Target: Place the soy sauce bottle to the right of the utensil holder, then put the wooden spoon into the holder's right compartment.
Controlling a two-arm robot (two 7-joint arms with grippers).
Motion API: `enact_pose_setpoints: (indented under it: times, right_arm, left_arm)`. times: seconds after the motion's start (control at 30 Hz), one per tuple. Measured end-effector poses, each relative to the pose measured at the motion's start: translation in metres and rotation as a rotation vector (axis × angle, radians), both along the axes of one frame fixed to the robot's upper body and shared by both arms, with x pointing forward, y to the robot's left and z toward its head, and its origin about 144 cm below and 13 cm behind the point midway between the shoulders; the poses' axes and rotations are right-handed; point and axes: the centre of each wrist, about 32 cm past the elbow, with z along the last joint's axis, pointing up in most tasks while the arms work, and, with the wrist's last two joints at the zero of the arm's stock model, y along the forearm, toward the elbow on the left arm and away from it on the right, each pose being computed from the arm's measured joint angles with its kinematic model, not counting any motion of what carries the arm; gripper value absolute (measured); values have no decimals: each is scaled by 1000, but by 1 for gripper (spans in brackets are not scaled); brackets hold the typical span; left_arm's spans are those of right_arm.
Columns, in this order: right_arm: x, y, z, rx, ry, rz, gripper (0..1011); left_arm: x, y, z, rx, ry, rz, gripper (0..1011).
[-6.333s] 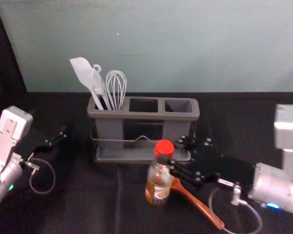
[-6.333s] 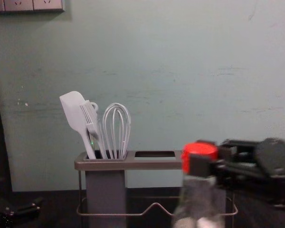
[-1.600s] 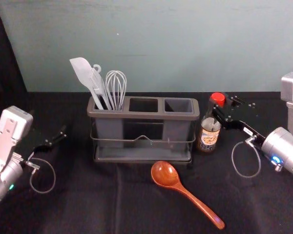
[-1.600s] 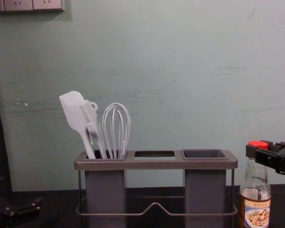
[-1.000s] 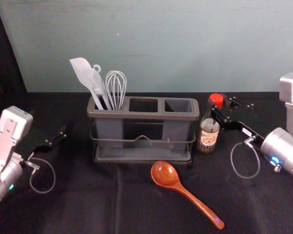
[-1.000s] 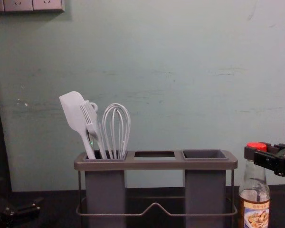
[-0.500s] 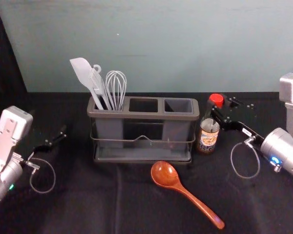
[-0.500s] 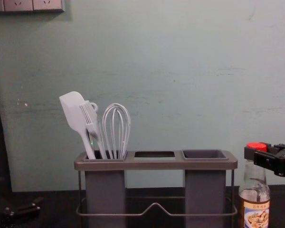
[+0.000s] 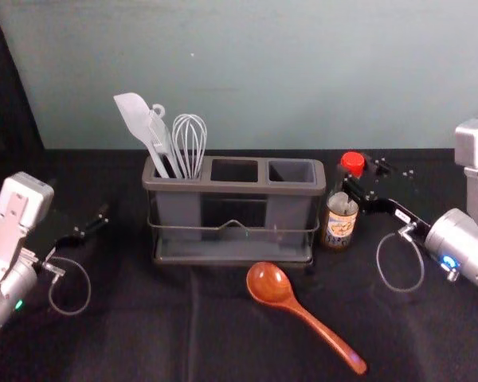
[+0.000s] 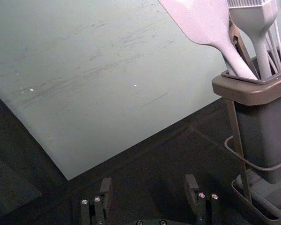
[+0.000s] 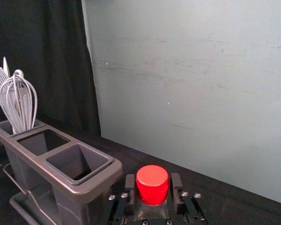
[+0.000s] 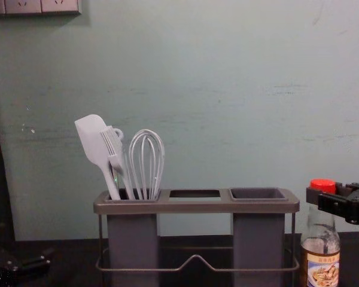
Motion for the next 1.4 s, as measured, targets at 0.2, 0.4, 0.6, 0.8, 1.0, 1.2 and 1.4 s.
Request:
enact_pose_setpoints:
  times: [0.2,0.4,0.6,0.8,1.0,1.2,1.4]
  right_arm:
    - [0,0,0,0,-1,0,640]
    - [0,0,0,0,-2,0,833]
    - [0,0,0,1,-3,0,993]
    - [0,0,1,1,-4,0,1002]
    - [0,0,1,1,-5,0,1002]
    - [-6,1,6,-21,-39,-21,1002]
    - [-16,-6,13,20,-78,-26,1002]
  left_arm:
    - [0,0,0,0,0,0,1011]
    - [0,0,0,0,0,0,1011]
    - [0,0,0,0,0,0,1011]
    - [0,0,0,0,0,0,1011]
    - [0,0,0,0,0,0,1011]
    - [0,0,0,0,0,0,1012]
    - [0,0,0,0,0,0,1012]
